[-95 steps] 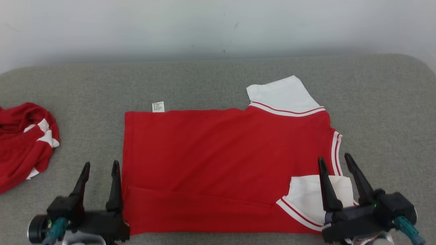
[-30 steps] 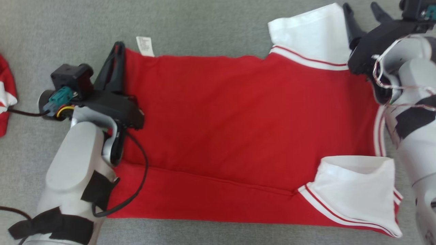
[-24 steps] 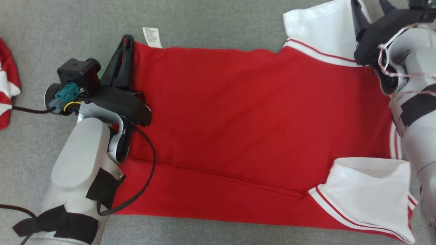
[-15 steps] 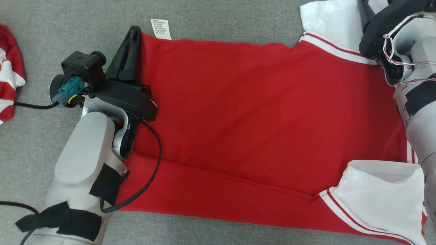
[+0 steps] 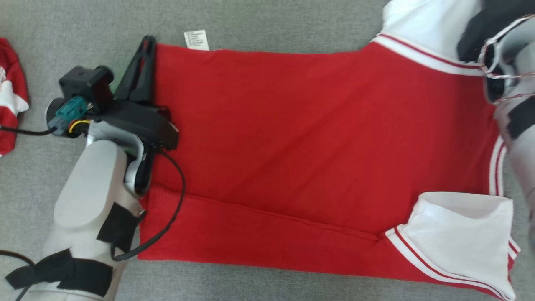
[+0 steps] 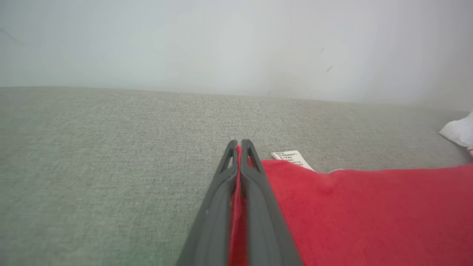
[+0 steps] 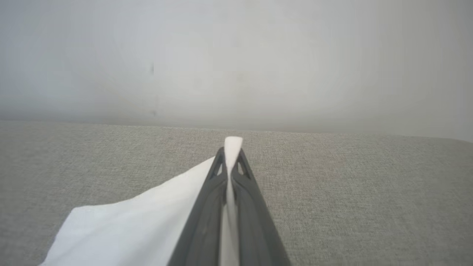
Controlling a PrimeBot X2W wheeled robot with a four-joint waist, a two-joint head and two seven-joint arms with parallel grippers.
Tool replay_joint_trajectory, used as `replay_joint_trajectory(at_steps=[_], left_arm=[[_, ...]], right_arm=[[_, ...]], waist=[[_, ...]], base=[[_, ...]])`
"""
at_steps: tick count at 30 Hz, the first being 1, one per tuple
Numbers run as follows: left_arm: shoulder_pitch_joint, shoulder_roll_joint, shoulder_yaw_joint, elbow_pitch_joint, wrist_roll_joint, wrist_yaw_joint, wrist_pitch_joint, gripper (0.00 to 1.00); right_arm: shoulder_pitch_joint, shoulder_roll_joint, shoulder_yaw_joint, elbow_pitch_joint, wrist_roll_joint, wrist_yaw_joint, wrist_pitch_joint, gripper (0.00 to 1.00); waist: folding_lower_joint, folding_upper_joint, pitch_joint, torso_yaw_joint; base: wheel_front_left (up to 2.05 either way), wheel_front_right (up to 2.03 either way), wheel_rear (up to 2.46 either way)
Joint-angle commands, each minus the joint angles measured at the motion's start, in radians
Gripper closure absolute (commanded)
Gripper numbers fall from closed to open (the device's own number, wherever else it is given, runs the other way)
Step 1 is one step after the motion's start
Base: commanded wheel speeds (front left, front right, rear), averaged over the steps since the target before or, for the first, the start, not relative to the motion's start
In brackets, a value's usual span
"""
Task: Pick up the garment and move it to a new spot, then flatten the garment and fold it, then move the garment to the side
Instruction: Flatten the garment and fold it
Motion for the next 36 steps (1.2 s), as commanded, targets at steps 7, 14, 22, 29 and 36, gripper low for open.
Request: replay_joint_trajectory(at_steps=[7,14,22,29,36], left_arm=[[0.036,0.024,0.012,0.008,-0.006,0.003,-0.002,1.00],[0.074,0.044,0.021,0.020,-0.025,0.003,-0.002,1.00],[0.150,0.075,0.037,0.003,-0.036,0.003,-0.002,1.00],[0.191,0.082,0.054,-0.005,-0.036,0.003,-0.002,1.00],[0.252,0.083,0.068,-0.036,-0.035,0.003,-0.002,1.00]], right_arm=[[0.090,0.047,0.050,-0.054,0.054,0.001,-0.075,1.00],[0.252,0.025,0.146,-0.234,0.191,0.001,-0.100,1.00],[0.528,-0.065,0.211,-0.588,0.384,0.001,-0.101,1.00],[0.737,-0.110,0.177,-0.820,0.471,0.001,-0.100,1.00],[0.933,-0.106,0.129,-0.990,0.502,0.001,-0.100,1.00]], waist=[[0.0000,0.0000,-0.055,-0.039],[0.0000,0.0000,-0.113,-0.069],[0.0000,0.0000,-0.168,-0.105],[0.0000,0.0000,-0.194,-0.119],[0.0000,0.0000,-0.233,-0.127]], base=[[0.00,0.00,0.00],[0.00,0.00,0.00],[0.00,0.00,0.00],[0.00,0.00,0.00],[0.00,0.00,0.00]])
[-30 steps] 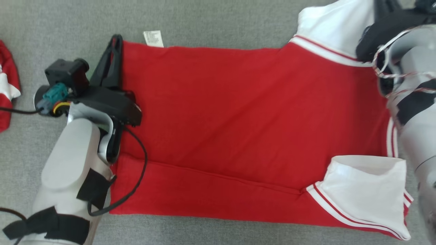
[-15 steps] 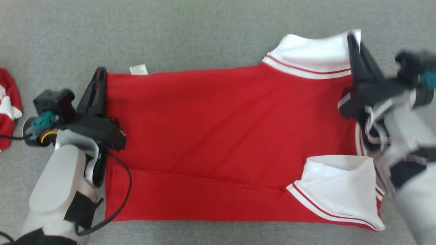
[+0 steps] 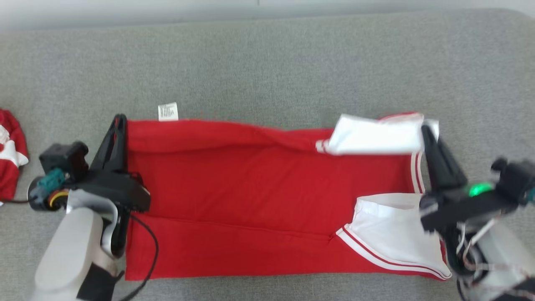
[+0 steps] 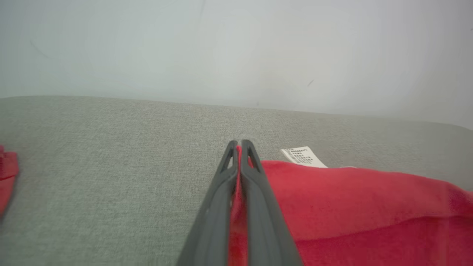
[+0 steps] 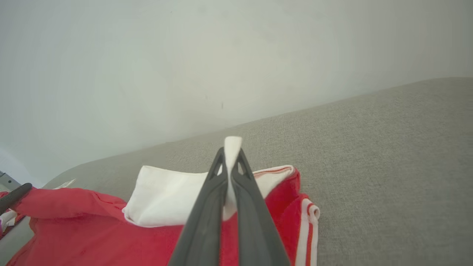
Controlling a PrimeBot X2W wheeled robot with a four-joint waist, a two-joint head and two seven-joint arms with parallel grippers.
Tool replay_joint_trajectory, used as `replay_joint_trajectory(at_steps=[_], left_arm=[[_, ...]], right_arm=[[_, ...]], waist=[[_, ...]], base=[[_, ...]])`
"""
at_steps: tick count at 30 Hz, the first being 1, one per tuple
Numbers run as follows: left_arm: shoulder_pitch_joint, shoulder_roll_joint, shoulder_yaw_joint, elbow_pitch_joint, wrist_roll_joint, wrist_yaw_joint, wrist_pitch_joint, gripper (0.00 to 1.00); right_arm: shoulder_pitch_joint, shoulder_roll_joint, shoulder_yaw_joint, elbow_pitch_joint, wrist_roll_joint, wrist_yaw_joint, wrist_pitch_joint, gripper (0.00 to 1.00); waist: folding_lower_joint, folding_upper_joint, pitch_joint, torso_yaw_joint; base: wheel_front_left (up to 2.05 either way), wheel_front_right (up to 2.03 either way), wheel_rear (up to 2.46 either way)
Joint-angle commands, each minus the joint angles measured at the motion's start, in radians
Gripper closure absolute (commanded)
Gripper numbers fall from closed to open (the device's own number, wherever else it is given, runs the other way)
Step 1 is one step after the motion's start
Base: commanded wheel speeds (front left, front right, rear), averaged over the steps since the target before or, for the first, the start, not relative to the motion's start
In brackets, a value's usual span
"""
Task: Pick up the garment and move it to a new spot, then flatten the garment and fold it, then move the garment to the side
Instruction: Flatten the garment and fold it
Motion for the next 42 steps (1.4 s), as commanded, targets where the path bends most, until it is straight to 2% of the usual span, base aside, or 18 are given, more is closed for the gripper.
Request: replay_joint_trajectory(at_steps=[1,7,13,22,29,30,31,32,33,34,35,42], left_arm=[[0.025,0.005,0.007,-0.009,-0.001,0.003,-0.003,1.00],[0.132,0.007,0.009,-0.121,-0.003,0.003,-0.003,1.00],[0.210,-0.013,0.028,-0.180,0.013,0.003,-0.003,1.00],[0.267,-0.033,0.045,-0.202,0.012,0.003,-0.003,1.00],[0.293,-0.053,0.050,-0.192,0.019,0.003,-0.003,1.00],[0.293,-0.054,0.049,-0.190,0.017,0.003,-0.003,1.00],[0.293,-0.054,0.051,-0.191,0.015,0.003,-0.003,0.73],[0.293,-0.054,0.051,-0.191,0.015,0.003,-0.003,0.73],[0.296,-0.054,0.053,-0.193,0.017,0.003,-0.003,0.28],[0.302,-0.056,0.056,-0.197,0.022,0.003,-0.003,0.05],[0.309,-0.058,0.060,-0.200,0.026,0.003,-0.003,0.00],[0.374,-0.079,0.103,-0.252,0.054,0.003,-0.003,0.00]], right_arm=[[0.030,0.005,-0.001,-0.011,0.004,0.001,-0.001,1.00],[0.167,0.005,-0.038,-0.098,0.012,0.001,-0.001,1.00],[0.230,0.007,-0.062,-0.114,-0.010,0.001,-0.001,1.00],[0.279,0.017,-0.069,-0.104,-0.036,0.001,-0.001,1.00],[0.295,0.022,-0.048,-0.048,-0.067,0.001,-0.001,1.00],[0.290,0.024,-0.049,-0.044,-0.070,0.001,-0.001,0.72],[0.287,0.026,-0.050,-0.038,-0.073,0.001,-0.001,0.51],[0.287,0.026,-0.050,-0.038,-0.073,0.001,-0.001,0.51],[0.286,0.031,-0.054,-0.033,-0.074,0.001,-0.001,0.02],[0.288,0.034,-0.059,-0.029,-0.077,0.001,-0.001,0.00],[0.291,0.036,-0.065,-0.027,-0.079,0.001,-0.001,0.00],[0.321,0.055,-0.125,-0.058,-0.082,0.001,-0.001,0.00]], waist=[[0.0002,0.0001,-0.016,-0.003],[0.0002,0.0001,-0.043,-0.001],[0.0002,0.0001,-0.045,0.009],[0.0002,0.0001,-0.062,0.014],[0.0002,0.0001,-0.075,0.017],[0.0002,0.0001,-0.077,0.017],[0.0002,0.0001,-0.078,0.018],[0.0002,0.0001,-0.078,0.018],[0.0002,0.0001,-0.081,0.018],[0.0002,0.0001,-0.084,0.018],[0.0002,0.0001,-0.087,0.018],[0.0002,0.0001,-0.114,0.026]], base=[[0.00,0.00,0.00],[0.00,0.00,0.00],[0.00,0.00,0.00],[0.00,0.00,0.00],[0.00,0.00,0.00],[0.00,0.00,0.00],[0.00,0.00,0.00],[0.00,0.00,0.00],[0.00,0.00,0.00],[0.00,0.00,0.00],[0.00,0.00,0.00],[0.00,0.00,0.00]])
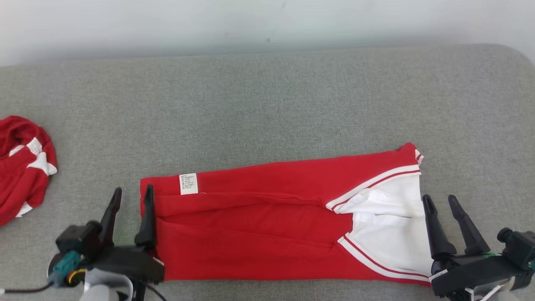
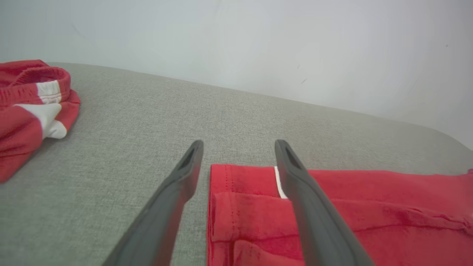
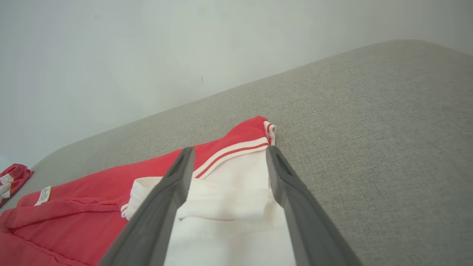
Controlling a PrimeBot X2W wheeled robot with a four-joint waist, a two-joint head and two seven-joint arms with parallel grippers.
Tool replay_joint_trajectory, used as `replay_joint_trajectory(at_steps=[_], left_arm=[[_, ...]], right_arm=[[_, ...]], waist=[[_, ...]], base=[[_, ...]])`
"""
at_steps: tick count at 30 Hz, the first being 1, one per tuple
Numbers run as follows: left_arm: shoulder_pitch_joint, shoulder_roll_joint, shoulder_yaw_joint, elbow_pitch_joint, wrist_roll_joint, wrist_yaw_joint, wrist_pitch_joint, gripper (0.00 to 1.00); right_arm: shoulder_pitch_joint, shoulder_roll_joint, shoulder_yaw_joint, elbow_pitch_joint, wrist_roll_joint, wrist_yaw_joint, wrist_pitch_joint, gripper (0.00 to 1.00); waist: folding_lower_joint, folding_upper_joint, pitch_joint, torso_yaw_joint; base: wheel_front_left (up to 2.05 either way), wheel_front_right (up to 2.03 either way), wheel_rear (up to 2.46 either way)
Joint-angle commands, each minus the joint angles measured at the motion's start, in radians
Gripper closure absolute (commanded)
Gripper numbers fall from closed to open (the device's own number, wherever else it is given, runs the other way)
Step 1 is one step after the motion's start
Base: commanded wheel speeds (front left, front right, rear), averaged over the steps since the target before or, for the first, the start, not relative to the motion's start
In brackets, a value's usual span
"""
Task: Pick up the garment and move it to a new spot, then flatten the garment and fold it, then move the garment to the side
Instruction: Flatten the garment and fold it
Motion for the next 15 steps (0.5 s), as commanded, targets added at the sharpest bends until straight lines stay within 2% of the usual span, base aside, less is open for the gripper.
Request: replay_joint_trajectory(at_steps=[1,6,15], left_arm=[[0.030,-0.008,0.010,-0.014,0.012,0.002,-0.003,0.00],[0.087,-0.032,0.048,-0.090,0.057,0.002,-0.003,0.00],[0.205,-0.085,0.106,-0.216,0.183,0.002,-0.003,0.00]], right_arm=[[0.014,0.008,-0.009,-0.007,-0.006,0.001,0.000,0.00],[0.017,0.005,-0.023,0.017,-0.024,0.001,0.000,0.00],[-0.091,0.016,-0.039,0.220,-0.099,0.001,0.029,0.00]], waist=[[0.0000,0.0001,-0.010,0.004],[0.0000,0.0001,-0.025,0.018],[0.0000,0.0001,-0.055,0.061]], base=[[0.00,0.00,0.00],[0.00,0.00,0.00],[0.00,0.00,0.00]])
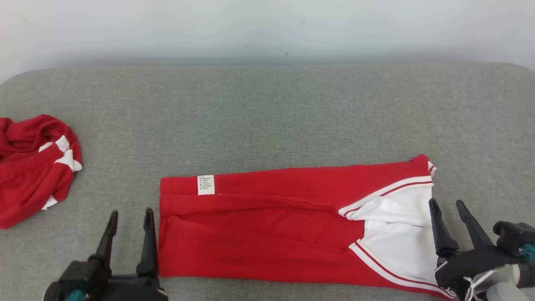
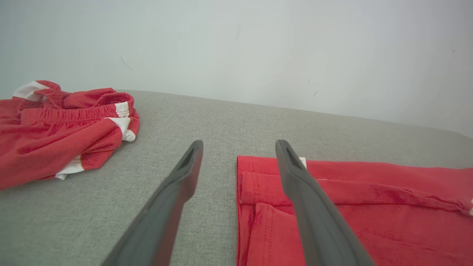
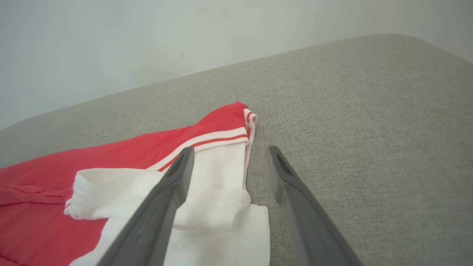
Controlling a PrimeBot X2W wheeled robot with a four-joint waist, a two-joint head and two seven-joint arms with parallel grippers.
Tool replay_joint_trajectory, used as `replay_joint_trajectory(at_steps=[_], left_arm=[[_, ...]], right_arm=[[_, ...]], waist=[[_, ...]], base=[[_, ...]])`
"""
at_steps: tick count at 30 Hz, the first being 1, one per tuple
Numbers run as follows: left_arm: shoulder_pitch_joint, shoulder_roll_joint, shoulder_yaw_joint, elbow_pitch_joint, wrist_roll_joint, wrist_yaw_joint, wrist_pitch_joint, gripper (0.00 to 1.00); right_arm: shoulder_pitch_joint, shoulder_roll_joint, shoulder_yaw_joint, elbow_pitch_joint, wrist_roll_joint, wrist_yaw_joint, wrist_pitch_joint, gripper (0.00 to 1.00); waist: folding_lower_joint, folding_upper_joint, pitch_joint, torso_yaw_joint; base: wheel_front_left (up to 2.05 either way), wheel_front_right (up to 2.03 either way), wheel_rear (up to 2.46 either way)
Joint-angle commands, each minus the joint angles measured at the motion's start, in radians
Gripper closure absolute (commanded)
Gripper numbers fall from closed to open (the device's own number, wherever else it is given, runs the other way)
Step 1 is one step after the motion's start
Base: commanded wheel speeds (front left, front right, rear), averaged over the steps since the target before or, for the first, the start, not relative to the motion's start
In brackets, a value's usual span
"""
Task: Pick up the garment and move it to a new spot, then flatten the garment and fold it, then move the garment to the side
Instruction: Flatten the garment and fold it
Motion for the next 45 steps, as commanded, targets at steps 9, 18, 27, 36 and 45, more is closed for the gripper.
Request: replay_joint_trajectory(at_steps=[9,18,27,36,45], left_arm=[[0.089,-0.021,0.020,-0.026,0.099,0.004,-0.003,0.00],[0.123,-0.023,0.034,-0.007,0.098,0.011,-0.003,0.00],[0.128,-0.023,0.013,0.006,0.092,0.022,-0.003,0.00],[0.160,-0.023,0.015,0.002,0.104,0.034,-0.003,0.00],[0.190,-0.022,0.030,-0.030,0.108,0.045,-0.003,0.00]], right_arm=[[-0.117,0.037,-0.006,0.229,-0.069,0.001,0.067,0.00],[-0.146,0.068,0.016,0.379,-0.075,0.001,0.115,0.00],[-0.159,0.092,0.062,0.433,-0.051,0.001,0.113,1.00],[-0.162,0.012,0.037,0.484,-0.019,0.000,0.031,1.00],[-0.133,-0.092,-0.022,0.453,0.003,0.000,-0.005,1.00]], waist=[[0.0001,0.0000,-0.028,0.052],[0.0001,0.0000,-0.038,0.064],[0.0001,0.0000,-0.050,0.070],[0.0001,0.0000,-0.088,0.051],[0.0001,0.0000,-0.106,0.016]], base=[[0.00,0.00,0.00],[0.00,0.00,0.00],[0.00,0.00,0.00],[0.00,0.00,0.00],[0.00,0.00,0.00]])
